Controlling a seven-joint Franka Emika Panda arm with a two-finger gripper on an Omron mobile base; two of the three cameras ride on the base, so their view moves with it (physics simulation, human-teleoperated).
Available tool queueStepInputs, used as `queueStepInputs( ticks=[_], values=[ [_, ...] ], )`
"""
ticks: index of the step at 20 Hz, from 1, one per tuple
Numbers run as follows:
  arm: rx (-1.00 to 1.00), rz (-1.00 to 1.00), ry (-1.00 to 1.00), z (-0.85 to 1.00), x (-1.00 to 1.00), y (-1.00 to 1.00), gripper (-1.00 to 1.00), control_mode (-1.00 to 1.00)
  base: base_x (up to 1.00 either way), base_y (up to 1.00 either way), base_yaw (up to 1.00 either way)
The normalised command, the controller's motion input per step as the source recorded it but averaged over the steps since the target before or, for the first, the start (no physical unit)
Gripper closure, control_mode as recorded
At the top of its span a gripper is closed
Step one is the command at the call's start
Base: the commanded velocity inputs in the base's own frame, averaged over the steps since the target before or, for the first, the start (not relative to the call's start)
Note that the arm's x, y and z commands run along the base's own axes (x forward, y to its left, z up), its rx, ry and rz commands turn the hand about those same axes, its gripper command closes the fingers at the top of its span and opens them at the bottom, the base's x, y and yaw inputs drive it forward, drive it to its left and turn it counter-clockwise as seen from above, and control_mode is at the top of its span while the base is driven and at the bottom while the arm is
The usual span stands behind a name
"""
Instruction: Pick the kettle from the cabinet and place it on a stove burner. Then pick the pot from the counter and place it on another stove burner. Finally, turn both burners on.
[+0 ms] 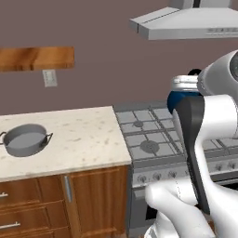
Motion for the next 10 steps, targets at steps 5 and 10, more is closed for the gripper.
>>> queueStepInputs(
  ticks=[5,10],
  values=[
    [0.0,0.0,0.0,0.0,0.0,0.0,1.0,1.0,0.03,-0.76,0.0],
    [0.0,0.0,0.0,0.0,0.0,0.0,1.0,1.0,0.11,-0.7,0.0]
  ],
)
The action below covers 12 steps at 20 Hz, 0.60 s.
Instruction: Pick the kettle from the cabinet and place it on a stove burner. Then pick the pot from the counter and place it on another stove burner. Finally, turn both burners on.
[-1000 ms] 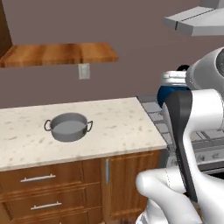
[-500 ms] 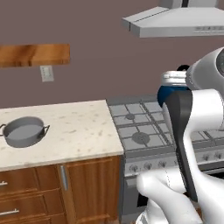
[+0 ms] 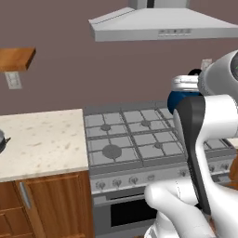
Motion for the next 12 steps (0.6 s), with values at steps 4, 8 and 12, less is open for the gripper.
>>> queueStepInputs(
  ticks=[4,8,12],
  values=[
    [0.0,0.0,0.0,0.0,0.0,0.0,1.0,1.0,0.28,-0.57,0.0],
    [0.0,0.0,0.0,0.0,0.0,0.0,1.0,1.0,0.34,-0.49,0.0],
    [0.0,0.0,0.0,0.0,0.0,0.0,1.0,1.0,0.34,-0.47,0.0]
  ],
)
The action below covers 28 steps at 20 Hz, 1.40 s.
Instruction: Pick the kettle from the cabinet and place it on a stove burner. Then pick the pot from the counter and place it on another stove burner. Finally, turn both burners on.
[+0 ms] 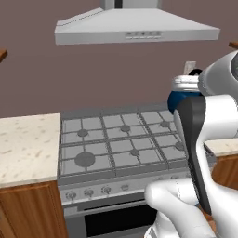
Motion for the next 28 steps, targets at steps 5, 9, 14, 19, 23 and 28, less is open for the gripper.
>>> queueStepInputs(
  ticks=[5,9,14,19,23,28],
  values=[
    [0.0,0.0,0.0,0.0,0.0,0.0,1.0,1.0,0.31,-0.41,0.0],
    [0.0,0.0,0.0,0.0,0.0,0.0,1.0,1.0,0.29,-0.35,0.0],
    [0.02,0.0,0.0,-0.01,0.01,-0.11,1.0,-1.0,0.14,-0.18,0.0],
    [0.04,0.0,0.0,-0.13,0.09,-0.22,1.0,-1.0,0.0,0.0,0.0],
    [0.01,0.0,0.0,-0.26,0.29,-0.04,1.0,-1.0,0.0,0.0,0.0],
    [0.0,0.04,0.0,-0.27,0.44,-0.08,1.0,-1.0,0.0,0.0,0.0]
  ],
)
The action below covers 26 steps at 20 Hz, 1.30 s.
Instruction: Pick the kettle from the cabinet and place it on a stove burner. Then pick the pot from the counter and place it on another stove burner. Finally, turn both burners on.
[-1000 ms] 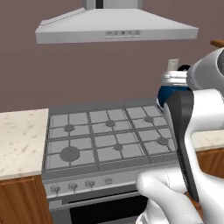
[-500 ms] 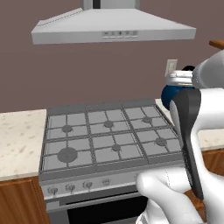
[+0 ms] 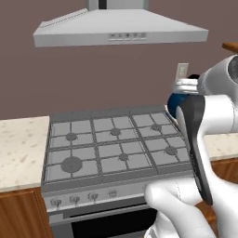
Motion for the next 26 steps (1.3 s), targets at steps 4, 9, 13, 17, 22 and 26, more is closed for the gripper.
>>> queueStepInputs(
  ticks=[4,9,13,17,22,26],
  values=[
    [0.02,0.18,0.0,-0.15,0.56,-0.33,1.0,-1.0,0.0,0.0,0.0],
    [0.05,0.23,0.0,-0.09,0.59,-0.39,1.0,-1.0,0.0,0.0,0.0],
    [0.01,0.23,0.0,-0.15,0.52,-0.33,1.0,-1.0,0.0,0.0,0.0],
    [0.0,0.2,0.0,-0.2,0.35,-0.28,1.0,-1.0,0.0,0.0,0.0],
    [0.0,0.16,-0.01,-0.22,0.41,-0.16,1.0,-1.0,0.0,0.0,0.0],
    [0.0,0.15,0.0,-0.14,0.41,-0.14,1.0,-1.0,0.0,0.0,0.0]
  ],
)
